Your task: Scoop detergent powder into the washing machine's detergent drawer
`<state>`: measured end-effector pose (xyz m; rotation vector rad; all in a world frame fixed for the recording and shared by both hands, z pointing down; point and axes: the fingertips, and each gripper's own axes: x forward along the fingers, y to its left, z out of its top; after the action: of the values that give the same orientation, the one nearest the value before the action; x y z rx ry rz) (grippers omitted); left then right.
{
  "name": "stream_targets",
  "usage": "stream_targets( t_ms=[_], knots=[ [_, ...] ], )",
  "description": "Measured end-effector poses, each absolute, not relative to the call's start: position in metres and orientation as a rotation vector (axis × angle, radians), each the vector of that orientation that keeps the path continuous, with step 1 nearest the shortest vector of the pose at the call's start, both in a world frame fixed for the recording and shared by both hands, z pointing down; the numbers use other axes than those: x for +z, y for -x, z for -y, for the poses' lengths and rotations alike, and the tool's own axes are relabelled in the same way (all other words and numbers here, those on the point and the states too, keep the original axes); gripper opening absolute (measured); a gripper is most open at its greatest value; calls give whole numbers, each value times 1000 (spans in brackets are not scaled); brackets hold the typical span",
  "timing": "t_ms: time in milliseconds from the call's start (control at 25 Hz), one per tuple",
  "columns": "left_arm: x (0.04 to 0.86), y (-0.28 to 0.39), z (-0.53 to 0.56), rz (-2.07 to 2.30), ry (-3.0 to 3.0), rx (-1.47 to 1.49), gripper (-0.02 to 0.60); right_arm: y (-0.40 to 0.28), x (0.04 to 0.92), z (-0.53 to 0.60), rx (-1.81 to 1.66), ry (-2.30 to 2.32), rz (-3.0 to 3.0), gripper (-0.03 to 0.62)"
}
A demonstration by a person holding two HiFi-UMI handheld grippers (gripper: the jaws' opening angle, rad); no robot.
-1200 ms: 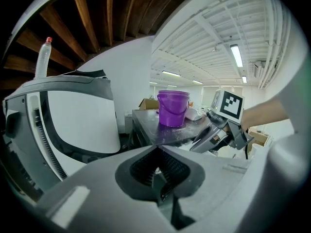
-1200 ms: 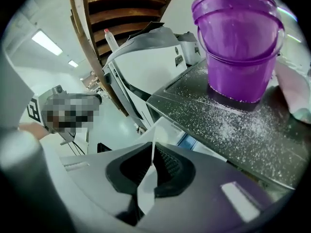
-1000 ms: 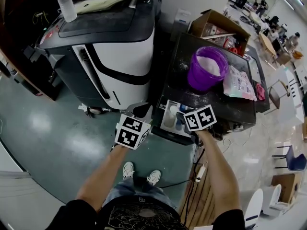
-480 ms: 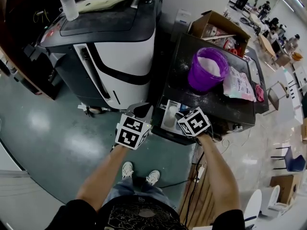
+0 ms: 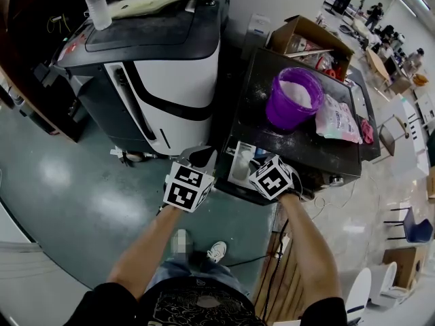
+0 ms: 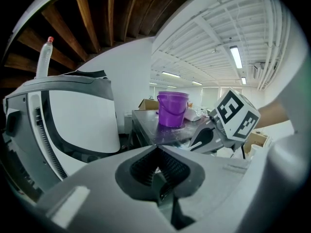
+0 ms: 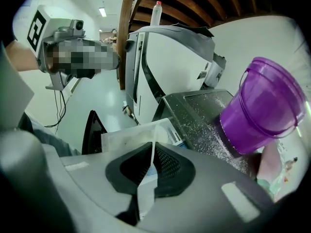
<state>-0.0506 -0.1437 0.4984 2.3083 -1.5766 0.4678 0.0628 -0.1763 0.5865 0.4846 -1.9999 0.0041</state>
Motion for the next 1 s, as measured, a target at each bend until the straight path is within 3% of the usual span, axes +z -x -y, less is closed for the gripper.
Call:
stream_targets(
  t_ms=[1000],
  knots=[
    [495, 57, 139, 1577, -2314, 452, 0, -62, 576, 174, -550, -474, 1832, 35]
  ],
)
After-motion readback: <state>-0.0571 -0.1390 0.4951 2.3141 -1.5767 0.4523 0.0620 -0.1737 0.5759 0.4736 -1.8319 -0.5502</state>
